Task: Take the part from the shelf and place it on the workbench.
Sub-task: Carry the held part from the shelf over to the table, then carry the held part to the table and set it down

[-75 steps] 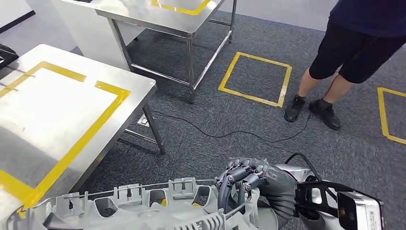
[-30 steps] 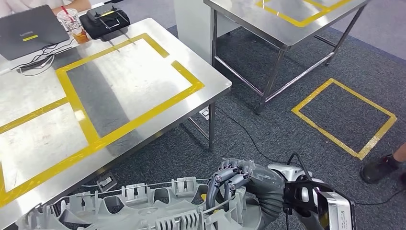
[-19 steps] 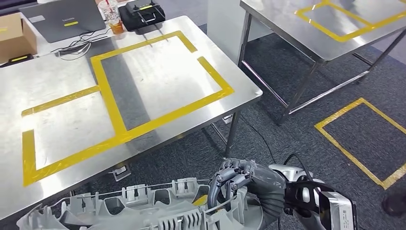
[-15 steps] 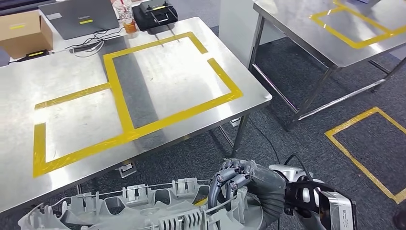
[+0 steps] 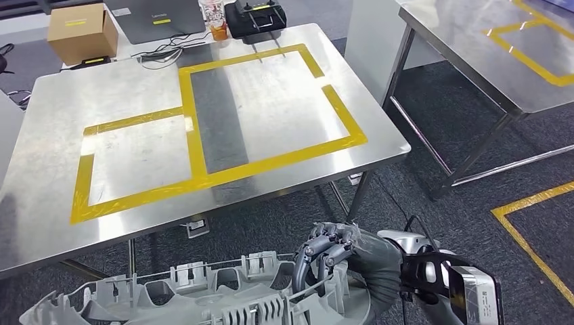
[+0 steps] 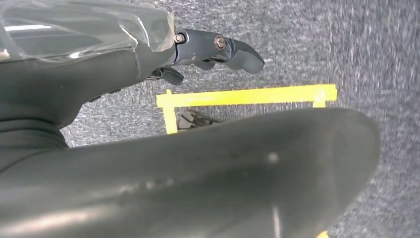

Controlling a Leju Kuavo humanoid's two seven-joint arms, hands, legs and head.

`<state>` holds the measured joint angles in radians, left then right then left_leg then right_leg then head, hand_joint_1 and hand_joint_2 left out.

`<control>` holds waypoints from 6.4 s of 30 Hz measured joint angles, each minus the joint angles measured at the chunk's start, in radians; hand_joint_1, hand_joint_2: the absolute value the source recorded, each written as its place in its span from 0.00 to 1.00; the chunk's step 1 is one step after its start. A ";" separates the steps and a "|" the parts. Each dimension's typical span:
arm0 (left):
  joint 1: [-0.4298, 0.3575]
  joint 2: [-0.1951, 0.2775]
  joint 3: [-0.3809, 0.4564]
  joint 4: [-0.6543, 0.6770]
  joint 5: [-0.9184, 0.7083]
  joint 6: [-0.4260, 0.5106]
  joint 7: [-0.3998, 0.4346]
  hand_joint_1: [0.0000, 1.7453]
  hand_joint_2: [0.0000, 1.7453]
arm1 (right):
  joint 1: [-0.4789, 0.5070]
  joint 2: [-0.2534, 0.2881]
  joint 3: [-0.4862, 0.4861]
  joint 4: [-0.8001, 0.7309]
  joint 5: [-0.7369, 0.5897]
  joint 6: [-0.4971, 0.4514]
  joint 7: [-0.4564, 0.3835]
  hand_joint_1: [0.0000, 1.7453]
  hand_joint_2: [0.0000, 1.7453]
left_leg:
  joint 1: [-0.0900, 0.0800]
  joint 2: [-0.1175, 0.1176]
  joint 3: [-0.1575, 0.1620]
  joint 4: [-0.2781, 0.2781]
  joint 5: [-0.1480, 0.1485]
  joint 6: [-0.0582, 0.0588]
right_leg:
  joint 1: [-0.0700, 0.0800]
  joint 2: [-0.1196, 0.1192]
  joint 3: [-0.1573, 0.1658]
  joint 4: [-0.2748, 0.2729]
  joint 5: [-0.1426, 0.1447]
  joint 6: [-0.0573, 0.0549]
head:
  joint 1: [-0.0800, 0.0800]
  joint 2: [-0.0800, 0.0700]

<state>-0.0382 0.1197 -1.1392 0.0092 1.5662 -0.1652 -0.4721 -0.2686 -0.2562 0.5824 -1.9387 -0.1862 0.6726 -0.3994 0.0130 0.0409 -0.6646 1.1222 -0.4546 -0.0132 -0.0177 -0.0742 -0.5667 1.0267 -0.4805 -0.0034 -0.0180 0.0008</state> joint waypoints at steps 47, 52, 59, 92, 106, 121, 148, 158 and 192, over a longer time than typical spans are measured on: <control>0.000 -0.008 0.064 0.000 0.000 -0.042 -0.051 0.00 0.00 | -0.013 -0.006 -0.002 0.014 -0.075 0.006 0.025 0.86 1.00 | -0.007 -0.069 0.097 -0.109 -0.010 0.029 | -0.008 0.071 -0.069 0.025 0.044 0.050 | 0.009 0.000; 0.000 -0.005 0.062 0.000 0.000 -0.044 -0.059 0.00 0.00 | -0.013 -0.006 -0.010 0.011 -0.082 0.010 0.029 0.86 1.00 | -0.002 -0.062 0.093 -0.085 -0.039 0.003 | -0.007 0.074 -0.046 0.000 0.035 0.003 | 0.008 0.000; 0.001 -0.005 0.060 0.000 0.000 -0.041 -0.060 0.00 0.00 | -0.011 -0.005 -0.011 0.008 -0.083 0.011 0.030 0.86 1.00 | 0.000 -0.047 -0.077 0.151 -0.069 -0.005 | 0.001 0.075 -0.002 0.000 0.003 -0.016 | 0.004 0.000; -0.003 -0.004 0.046 0.000 0.000 -0.044 -0.075 0.00 0.00 | -0.002 -0.004 -0.014 -0.001 -0.068 0.005 0.031 0.86 1.00 | -0.006 -0.046 -0.009 -0.014 0.023 0.017 | 0.005 0.078 -0.001 0.002 0.000 -0.011 | 0.004 0.000; -0.006 -0.016 0.076 0.000 0.000 -0.043 -0.109 0.00 0.00 | -0.146 -0.037 -0.026 0.039 0.771 -0.385 0.172 0.86 1.00 | -0.010 -0.052 0.064 -0.131 0.044 0.048 | -0.002 0.077 -0.094 0.153 -0.044 0.043 | 0.010 0.000; -0.004 -0.007 0.075 0.000 0.000 -0.053 -0.116 0.00 0.00 | -0.210 -0.100 -0.091 0.133 0.958 -0.436 0.208 0.86 1.00 | -0.001 -0.047 -0.063 0.084 -0.009 0.004 | -0.005 0.080 0.000 -0.016 0.012 -0.004 | 0.003 0.000; -0.012 0.021 0.028 0.000 0.000 -0.151 -0.112 0.00 0.00 | -0.504 -0.083 0.126 0.961 1.225 -0.411 0.088 0.86 1.00 | -0.003 -0.047 -0.079 0.136 -0.076 -0.004 | -0.007 0.079 -0.037 -0.013 0.042 -0.001 | 0.000 0.000; -0.009 0.029 0.020 0.000 0.000 -0.158 -0.105 0.00 0.00 | -0.601 -0.005 0.216 1.237 1.220 -0.467 0.025 0.86 1.00 | -0.016 -0.043 0.071 -0.127 0.031 0.036 | -0.002 0.085 -0.020 -0.022 0.043 0.019 | 0.000 0.000; -0.006 0.023 0.003 0.000 0.000 -0.097 -0.165 0.00 0.00 | -0.589 0.067 0.221 1.373 1.129 -0.606 0.011 0.00 0.00 | -0.006 -0.043 0.076 -0.151 0.054 0.046 | 0.003 0.079 -0.078 0.100 -0.025 0.015 | 0.001 0.000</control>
<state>-0.0439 0.1429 -1.1364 0.0092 1.5663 -0.2620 -0.6372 -0.8576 -0.1894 0.8039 -0.5653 0.9427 0.0662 -0.3883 0.0074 -0.0018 -0.5888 0.9717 -0.4009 0.0332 -0.0148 0.0044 -0.6446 1.1268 -0.5058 0.0117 -0.0168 0.0008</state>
